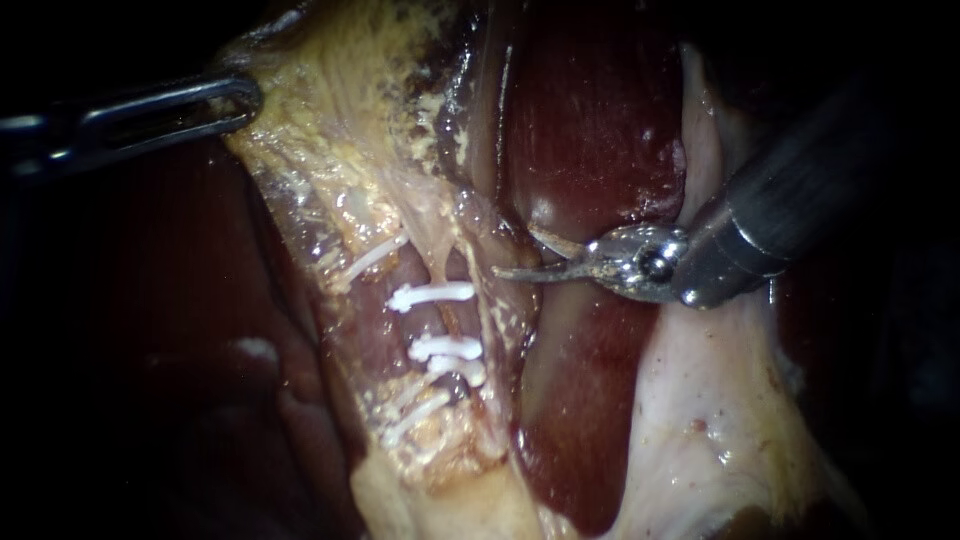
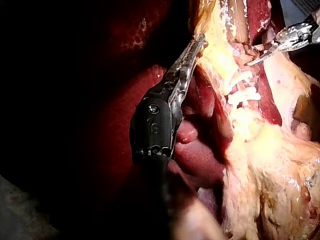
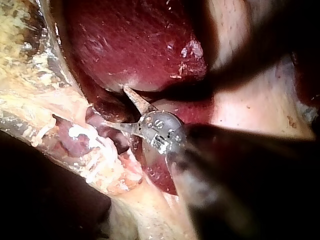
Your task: Go to the cutting position right tube
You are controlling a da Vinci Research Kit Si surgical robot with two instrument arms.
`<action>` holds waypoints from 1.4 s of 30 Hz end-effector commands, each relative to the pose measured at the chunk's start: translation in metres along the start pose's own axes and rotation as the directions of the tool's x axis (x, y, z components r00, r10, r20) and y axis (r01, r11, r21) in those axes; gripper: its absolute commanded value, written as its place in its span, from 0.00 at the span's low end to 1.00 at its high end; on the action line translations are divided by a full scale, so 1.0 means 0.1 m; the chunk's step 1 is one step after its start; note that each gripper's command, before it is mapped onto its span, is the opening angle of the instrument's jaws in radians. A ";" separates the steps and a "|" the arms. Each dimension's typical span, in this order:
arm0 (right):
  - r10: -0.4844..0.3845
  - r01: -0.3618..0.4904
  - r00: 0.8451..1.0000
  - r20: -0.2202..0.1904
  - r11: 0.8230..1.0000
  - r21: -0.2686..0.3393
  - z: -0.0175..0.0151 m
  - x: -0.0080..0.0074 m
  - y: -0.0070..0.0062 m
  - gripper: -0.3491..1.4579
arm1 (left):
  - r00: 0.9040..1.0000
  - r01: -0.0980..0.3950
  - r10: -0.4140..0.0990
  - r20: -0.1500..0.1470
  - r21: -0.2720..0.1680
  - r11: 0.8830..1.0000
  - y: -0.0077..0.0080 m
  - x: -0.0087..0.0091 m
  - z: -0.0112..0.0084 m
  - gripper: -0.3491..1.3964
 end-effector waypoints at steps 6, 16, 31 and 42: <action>0.005 -0.005 1.000 0.000 1.000 0.001 -0.001 0.000 -0.002 0.99 | 1.000 0.000 0.000 0.000 0.000 1.000 0.000 0.000 0.000 0.00; 0.004 -0.004 1.000 0.000 1.000 0.002 -0.001 0.000 -0.003 0.99 | 1.000 0.000 0.000 0.000 -0.001 1.000 -0.001 0.000 -0.001 0.00; -0.055 0.055 0.998 -0.024 0.998 0.017 -0.072 0.022 -0.020 0.99 | 1.000 0.000 0.000 0.000 -0.001 1.000 -0.001 0.000 -0.001 0.00; -0.123 0.132 0.991 -0.059 0.974 0.187 -0.096 0.034 -0.071 0.99 | 1.000 0.000 0.000 0.000 -0.001 1.000 -0.001 0.000 -0.001 0.00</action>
